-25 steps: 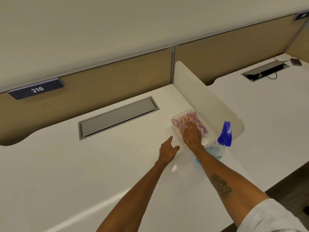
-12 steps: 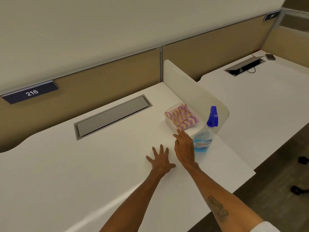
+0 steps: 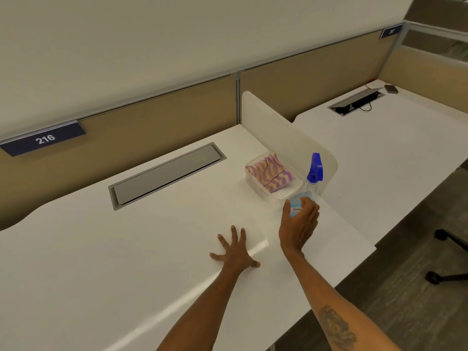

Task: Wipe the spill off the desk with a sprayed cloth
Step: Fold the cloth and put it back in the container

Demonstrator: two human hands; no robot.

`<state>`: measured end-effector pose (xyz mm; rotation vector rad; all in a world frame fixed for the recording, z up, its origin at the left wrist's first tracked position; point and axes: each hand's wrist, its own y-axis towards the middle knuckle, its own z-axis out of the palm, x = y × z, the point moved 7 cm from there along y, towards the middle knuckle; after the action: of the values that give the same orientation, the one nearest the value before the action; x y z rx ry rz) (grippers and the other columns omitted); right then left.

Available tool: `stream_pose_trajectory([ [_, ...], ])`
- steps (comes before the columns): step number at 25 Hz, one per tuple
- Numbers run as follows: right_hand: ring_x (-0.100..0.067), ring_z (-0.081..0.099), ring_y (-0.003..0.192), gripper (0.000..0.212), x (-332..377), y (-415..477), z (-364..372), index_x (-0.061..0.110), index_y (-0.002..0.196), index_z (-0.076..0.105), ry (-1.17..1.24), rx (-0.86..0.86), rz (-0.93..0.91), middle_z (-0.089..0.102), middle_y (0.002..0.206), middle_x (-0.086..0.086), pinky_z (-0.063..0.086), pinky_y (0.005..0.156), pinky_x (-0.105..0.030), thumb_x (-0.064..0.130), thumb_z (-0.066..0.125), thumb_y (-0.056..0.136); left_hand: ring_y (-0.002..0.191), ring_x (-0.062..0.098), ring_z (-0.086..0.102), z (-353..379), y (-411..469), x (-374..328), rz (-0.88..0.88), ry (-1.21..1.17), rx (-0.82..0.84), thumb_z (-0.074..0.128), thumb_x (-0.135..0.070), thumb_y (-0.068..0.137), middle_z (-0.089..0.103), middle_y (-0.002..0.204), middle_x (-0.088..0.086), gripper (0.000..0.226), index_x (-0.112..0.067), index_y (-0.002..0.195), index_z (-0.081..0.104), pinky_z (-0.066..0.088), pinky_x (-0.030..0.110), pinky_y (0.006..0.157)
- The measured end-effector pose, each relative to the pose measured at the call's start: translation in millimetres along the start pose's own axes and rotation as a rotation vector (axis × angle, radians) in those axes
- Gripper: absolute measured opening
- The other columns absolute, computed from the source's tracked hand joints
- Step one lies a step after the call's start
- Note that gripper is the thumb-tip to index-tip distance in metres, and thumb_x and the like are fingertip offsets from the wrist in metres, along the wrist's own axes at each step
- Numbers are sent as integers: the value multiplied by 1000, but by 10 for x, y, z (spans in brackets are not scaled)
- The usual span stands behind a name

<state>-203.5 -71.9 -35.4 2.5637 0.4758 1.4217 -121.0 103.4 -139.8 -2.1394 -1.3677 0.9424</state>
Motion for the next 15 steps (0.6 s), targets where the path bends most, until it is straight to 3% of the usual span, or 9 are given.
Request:
stream_pose_trajectory([
  [6, -27, 51, 123, 76, 129, 401, -103, 11, 142, 42, 75, -120, 136, 51, 139, -12, 43, 95, -35, 40, 78, 81, 146, 39, -30, 0, -13, -3, 17, -10, -16, 81, -49, 74, -32, 161, -9, 125, -36, 156, -12, 4, 80, 104],
  [15, -27, 57, 120, 53, 92, 627, -52, 10, 136, 49, 97, 2, 112, 61, 130, -11, 50, 100, -43, 30, 70, 90, 146, 38, -32, 15, 18, 29, 21, -16, -41, 82, -49, 72, -30, 161, -11, 125, -39, 156, -10, -2, 82, 102],
])
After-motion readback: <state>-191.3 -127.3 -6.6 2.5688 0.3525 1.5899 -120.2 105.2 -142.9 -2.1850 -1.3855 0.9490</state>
